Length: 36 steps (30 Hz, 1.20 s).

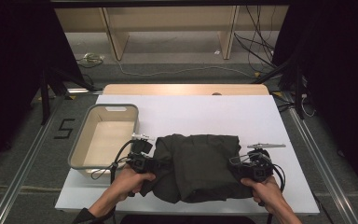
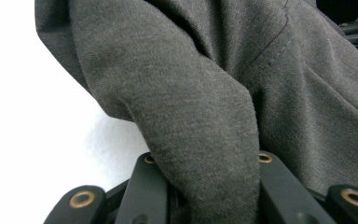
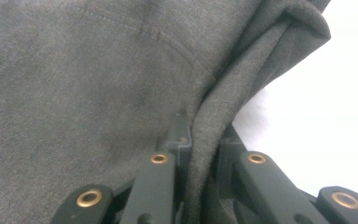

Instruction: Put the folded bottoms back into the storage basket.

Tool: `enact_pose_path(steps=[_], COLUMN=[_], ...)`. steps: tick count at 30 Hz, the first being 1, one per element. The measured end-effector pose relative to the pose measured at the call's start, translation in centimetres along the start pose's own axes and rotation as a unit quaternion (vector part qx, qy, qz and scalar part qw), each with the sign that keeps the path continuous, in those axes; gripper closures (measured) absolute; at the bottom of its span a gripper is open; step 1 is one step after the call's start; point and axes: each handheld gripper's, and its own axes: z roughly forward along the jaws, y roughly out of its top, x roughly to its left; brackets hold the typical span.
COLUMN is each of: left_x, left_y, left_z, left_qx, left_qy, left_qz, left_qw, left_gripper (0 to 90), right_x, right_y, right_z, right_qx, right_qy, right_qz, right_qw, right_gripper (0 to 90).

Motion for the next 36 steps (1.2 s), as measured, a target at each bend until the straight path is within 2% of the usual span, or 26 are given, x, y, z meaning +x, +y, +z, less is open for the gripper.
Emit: enact_pose_path(steps=[6,14,24,36], left_x=[0.1,0.6,1.2,2.1], left_y=[0.7,1.8,3.3,6.2], left_z=[-1.5,-3.8,-7.2,-11.2], left_qx=[-0.01,-0.021,-0.046,-0.071], left_qy=[-0.004,-0.013,-0.012,-0.01], left_qz=[0.004,0.001,-0.001,0.005], left_qw=[0.9999,0.9997,0.9989,0.9974], left_gripper=[76.6,76.5,76.5,76.4], right_x=[1.1,2.2,4.2,6.8], right_y=[0.4,1.7,5.0,9.3], right_z=[-0.3,-0.7,-1.0,-1.1], right_qx=[-0.027,-0.048,-0.072,-0.09], right_qy=[0.002,0.024,0.045,0.061], right_qz=[-0.007,-0.008,-0.031,-0.049], right_qw=[0.9996,0.9985,0.9959,0.9929], right_gripper=[81.8,81.8,81.9,81.9])
